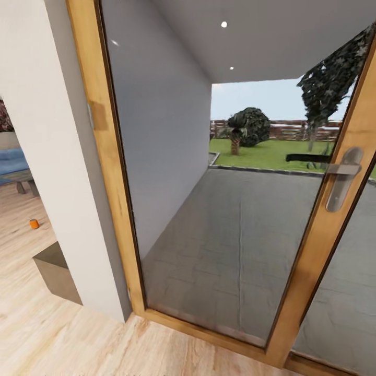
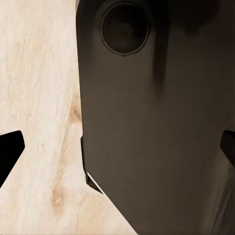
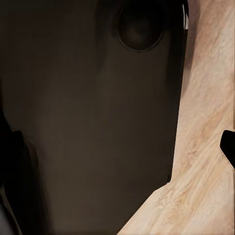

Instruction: Put the three can of soda from the living room inside the tash can in the kitchen.

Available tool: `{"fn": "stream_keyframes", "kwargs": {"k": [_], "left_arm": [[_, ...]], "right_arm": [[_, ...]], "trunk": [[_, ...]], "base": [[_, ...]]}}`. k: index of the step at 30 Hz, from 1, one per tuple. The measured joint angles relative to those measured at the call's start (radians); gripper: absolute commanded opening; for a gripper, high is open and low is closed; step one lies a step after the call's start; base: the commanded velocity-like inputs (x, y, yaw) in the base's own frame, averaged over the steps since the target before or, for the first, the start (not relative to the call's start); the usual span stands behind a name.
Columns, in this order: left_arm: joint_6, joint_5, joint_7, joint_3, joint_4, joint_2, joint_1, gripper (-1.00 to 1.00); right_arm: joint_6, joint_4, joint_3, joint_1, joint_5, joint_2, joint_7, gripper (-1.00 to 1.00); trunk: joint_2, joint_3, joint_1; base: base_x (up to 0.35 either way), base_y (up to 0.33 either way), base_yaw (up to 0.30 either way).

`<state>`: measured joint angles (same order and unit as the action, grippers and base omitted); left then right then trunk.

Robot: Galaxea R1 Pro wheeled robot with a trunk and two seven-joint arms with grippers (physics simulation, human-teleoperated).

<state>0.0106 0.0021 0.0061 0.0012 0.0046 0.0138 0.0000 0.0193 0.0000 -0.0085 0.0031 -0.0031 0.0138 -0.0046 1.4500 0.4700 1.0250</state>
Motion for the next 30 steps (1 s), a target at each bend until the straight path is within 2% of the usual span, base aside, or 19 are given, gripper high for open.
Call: {"fn": "stream_keyframes", "kwargs": {"k": [30], "left_arm": [[0.000, 0.002, 0.000, 0.002, 0.000, -0.001, 0.000, 1.00]], "right_arm": [[0.000, -0.001, 0.000, 0.000, 0.000, 0.000, 0.000, 1.00]], "trunk": [[0.000, 0.000, 0.000]], "base": [[0.000, 0.000, 0.275]]}}
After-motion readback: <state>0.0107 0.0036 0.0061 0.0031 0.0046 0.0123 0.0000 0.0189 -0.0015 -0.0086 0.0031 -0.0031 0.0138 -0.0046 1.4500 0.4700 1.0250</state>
